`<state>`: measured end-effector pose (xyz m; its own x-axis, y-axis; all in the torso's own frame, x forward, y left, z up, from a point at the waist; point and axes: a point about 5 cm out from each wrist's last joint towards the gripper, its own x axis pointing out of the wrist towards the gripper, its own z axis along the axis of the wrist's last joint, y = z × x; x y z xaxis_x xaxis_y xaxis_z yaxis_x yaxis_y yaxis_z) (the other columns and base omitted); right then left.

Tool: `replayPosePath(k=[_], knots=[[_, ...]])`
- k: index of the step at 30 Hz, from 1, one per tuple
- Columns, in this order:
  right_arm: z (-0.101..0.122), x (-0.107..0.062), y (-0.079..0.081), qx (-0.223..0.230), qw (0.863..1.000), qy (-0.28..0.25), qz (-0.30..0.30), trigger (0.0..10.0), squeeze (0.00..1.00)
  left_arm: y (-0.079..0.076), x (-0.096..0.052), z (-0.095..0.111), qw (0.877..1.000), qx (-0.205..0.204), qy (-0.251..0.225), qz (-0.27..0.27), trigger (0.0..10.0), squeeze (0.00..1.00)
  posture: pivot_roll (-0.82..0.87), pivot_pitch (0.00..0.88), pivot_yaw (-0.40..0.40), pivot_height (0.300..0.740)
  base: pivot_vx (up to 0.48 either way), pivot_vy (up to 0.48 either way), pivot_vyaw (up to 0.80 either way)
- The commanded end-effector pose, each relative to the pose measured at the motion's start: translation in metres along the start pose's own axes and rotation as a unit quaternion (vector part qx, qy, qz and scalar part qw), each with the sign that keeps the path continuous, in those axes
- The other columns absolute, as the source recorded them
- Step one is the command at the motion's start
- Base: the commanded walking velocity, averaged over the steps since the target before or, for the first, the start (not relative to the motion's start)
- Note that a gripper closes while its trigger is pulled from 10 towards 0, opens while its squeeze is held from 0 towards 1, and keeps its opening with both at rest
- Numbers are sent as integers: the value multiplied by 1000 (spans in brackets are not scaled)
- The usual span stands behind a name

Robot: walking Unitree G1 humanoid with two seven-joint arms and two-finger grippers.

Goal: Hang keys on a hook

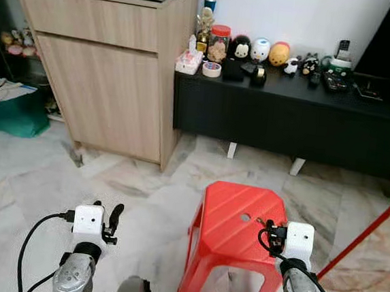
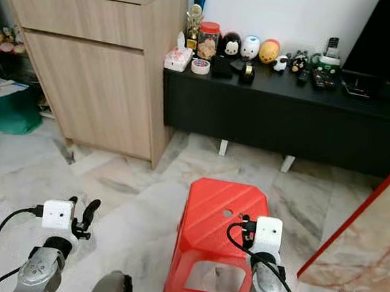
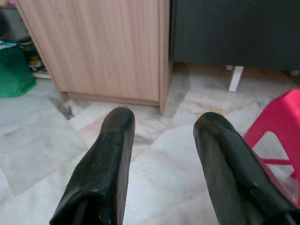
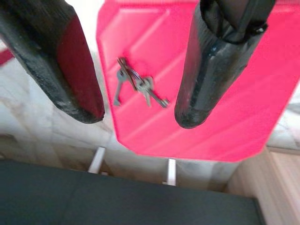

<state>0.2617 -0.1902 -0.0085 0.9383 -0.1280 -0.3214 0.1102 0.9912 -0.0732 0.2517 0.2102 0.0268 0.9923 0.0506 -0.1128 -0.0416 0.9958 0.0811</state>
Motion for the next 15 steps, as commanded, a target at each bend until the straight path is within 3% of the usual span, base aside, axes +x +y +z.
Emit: replayPosePath(k=[1, 15], knots=[[-2, 1, -2, -8, 1000, 12, -3, 10000, 0, -2, 0, -2, 1000, -1, 7, -6, 10000, 0, 31, 0, -31, 617, 0, 0, 0], [-2, 3, 6, -12, 1000, 20, 17, 10000, 0, -6, 1, -1, 1000, 1, 7, -20, 10000, 0, 33, 0, -29, 617, 34, 0, 0]])
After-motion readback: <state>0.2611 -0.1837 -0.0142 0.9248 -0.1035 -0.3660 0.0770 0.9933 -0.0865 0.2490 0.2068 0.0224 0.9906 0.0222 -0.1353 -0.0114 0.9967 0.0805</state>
